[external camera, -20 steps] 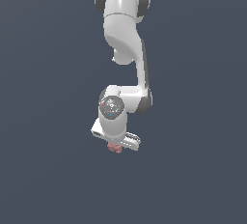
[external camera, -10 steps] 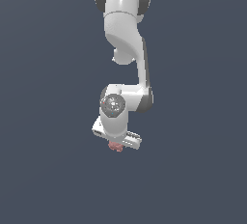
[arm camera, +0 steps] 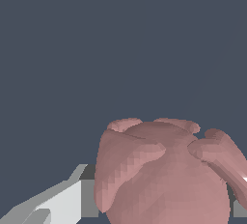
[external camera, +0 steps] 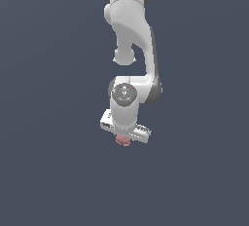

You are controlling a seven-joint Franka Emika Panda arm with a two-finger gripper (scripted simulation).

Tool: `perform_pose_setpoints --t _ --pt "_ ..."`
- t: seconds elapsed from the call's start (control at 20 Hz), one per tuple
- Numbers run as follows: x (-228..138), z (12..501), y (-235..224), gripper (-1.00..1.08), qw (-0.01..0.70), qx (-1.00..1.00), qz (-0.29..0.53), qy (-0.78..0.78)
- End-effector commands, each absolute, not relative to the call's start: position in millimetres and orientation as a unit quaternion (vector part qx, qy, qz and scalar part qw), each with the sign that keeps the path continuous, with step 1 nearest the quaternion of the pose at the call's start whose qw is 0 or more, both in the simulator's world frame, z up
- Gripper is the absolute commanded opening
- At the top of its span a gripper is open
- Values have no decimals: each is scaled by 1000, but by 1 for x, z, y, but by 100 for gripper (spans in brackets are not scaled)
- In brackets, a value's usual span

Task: Pick up the object and move it to a goal position.

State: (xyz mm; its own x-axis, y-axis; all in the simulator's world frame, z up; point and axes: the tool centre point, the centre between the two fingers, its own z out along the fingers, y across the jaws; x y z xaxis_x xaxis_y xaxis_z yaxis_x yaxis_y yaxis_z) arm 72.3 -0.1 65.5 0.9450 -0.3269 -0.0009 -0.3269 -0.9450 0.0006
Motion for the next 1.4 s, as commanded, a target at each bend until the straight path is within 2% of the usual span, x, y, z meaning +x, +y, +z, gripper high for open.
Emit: perform_pose_setpoints --t 0.0,0.85,1.35 --pt "63 76 13 -100 0 986 0 -165" --pt "-30 175 134 -100 0 986 0 -165" --pt "-58 208 175 -100 0 986 0 -165"
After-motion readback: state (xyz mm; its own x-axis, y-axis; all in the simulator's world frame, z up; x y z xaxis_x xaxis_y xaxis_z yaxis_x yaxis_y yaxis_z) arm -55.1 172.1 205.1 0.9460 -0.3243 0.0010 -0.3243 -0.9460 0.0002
